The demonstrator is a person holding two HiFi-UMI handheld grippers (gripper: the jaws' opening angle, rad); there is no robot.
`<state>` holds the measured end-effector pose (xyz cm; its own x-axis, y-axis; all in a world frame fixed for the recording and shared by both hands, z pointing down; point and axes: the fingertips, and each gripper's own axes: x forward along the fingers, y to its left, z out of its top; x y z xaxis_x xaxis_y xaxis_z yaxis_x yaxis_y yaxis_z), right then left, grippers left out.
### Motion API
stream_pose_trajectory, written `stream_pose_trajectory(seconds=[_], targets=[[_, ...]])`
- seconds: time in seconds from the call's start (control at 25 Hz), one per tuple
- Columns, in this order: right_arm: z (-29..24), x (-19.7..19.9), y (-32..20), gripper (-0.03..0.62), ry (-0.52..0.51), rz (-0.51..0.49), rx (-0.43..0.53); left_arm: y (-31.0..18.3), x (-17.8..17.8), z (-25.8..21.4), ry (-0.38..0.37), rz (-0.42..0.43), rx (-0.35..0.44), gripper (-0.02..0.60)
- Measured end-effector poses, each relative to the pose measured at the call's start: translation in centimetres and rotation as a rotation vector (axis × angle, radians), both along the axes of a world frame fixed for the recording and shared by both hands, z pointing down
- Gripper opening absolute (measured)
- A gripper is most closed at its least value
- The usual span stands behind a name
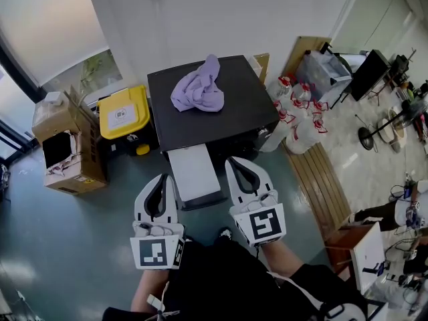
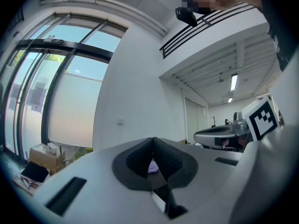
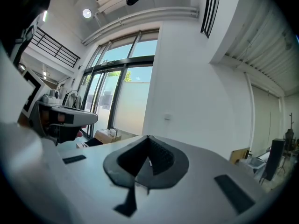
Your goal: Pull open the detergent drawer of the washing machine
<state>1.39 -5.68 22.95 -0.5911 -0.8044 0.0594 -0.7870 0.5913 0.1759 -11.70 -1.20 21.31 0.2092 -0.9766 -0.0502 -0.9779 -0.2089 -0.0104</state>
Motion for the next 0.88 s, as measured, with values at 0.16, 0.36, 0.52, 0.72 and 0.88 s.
stream_pose_trajectory(seconds=[0.16,0.36,0.52,0.72,0.88], targets=[[0.2,0.2,0.1,0.008,-0.001,0.006,-0.007,0.2,-0.1,-0.2,0.007,-0.004,0.005,0.021],[0.4,0.5,0.1,0.008,-0.004,0.022,-0.013,0.0,-0.6,0.4,0.019,-0.018,-0.014,0.021],[0.9,1.0,-0.3,0.008,-0.002,0.036,-0.031,0.0,-0.9,0.3,0.004,-0.032,-0.014,0.021],[0.9,1.2,-0.3,0.008,-0.018,0.035,-0.037,-0.2,-1.0,0.7,0.006,-0.036,-0.019,0.021],[1.0,1.4,-0.4,0.008,-0.020,0.038,-0.040,-0.2,-0.6,0.9,0.003,-0.029,-0.027,0.021]])
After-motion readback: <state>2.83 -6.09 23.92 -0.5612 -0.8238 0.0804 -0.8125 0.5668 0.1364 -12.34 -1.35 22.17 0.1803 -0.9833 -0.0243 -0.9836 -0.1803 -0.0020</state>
